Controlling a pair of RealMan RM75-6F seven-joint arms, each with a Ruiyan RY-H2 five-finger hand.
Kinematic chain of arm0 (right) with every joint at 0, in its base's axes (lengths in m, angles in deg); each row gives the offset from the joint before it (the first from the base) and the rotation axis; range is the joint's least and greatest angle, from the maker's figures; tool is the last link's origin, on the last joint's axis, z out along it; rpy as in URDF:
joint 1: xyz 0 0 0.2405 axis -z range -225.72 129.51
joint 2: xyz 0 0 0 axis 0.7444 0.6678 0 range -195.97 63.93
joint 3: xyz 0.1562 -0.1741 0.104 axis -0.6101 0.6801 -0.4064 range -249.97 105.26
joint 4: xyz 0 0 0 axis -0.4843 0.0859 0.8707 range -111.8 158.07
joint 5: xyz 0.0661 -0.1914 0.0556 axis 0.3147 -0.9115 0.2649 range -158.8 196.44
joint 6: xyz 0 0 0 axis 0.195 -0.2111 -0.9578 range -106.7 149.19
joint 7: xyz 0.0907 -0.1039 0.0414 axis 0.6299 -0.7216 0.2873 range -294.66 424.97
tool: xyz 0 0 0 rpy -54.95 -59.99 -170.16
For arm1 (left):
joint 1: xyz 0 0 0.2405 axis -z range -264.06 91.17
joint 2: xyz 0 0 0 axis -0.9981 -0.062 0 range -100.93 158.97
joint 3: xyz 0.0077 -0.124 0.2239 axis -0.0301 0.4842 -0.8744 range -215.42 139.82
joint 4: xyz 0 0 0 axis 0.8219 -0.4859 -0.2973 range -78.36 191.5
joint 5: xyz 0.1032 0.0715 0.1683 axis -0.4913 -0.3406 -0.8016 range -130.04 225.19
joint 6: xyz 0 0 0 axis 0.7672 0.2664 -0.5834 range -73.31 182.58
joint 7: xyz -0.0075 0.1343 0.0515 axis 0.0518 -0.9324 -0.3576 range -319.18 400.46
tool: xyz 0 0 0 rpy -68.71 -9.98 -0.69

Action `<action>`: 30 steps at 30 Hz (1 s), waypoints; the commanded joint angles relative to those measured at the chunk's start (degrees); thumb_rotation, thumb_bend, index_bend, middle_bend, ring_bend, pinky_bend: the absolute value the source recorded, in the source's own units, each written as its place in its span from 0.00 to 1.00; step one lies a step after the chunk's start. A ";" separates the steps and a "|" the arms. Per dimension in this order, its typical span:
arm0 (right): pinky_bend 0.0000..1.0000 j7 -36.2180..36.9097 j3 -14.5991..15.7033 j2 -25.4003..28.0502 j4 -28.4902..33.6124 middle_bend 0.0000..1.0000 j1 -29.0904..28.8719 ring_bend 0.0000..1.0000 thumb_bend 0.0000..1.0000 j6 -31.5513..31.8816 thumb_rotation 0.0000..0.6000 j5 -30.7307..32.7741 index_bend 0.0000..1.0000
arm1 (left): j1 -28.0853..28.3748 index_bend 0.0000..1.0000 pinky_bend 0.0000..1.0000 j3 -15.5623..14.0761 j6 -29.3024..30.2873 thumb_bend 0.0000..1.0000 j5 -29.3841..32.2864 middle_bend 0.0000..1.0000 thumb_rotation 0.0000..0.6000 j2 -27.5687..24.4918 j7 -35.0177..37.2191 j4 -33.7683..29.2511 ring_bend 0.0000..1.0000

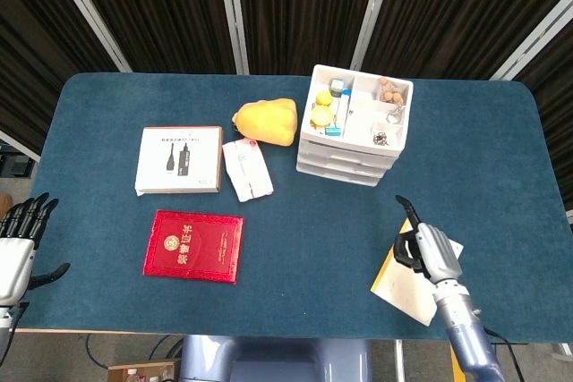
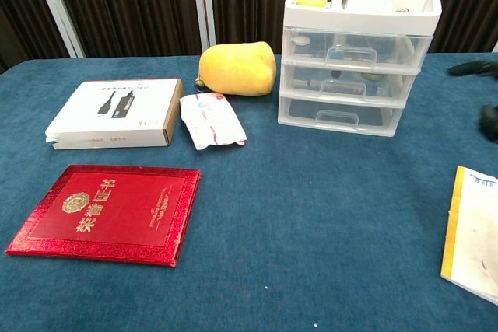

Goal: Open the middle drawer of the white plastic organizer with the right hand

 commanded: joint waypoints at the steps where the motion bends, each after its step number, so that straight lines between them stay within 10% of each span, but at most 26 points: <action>1: 0.87 1.64 -5.85 -7.19 -1.36 0.85 -6.09 0.85 0.76 -5.65 1.00 12.59 0.00 | 0.02 0.02 0.08 -0.01 -0.17 0.01 0.09 0.00 1.00 -0.27 0.59 -0.13 0.00; 12: 0.87 8.11 -12.32 -17.87 -12.96 0.85 -14.88 0.85 0.77 -12.89 1.00 27.46 0.00 | 0.33 0.02 0.07 0.76 -0.12 0.01 0.67 0.00 1.00 -0.51 2.09 0.90 0.00; 30: 0.87 16.53 -18.90 -26.04 -27.08 0.85 -19.88 0.85 0.81 -15.40 1.00 30.95 0.00 | 1.09 0.02 0.07 0.94 -1.83 0.01 1.52 0.00 1.00 -0.56 4.52 0.90 0.00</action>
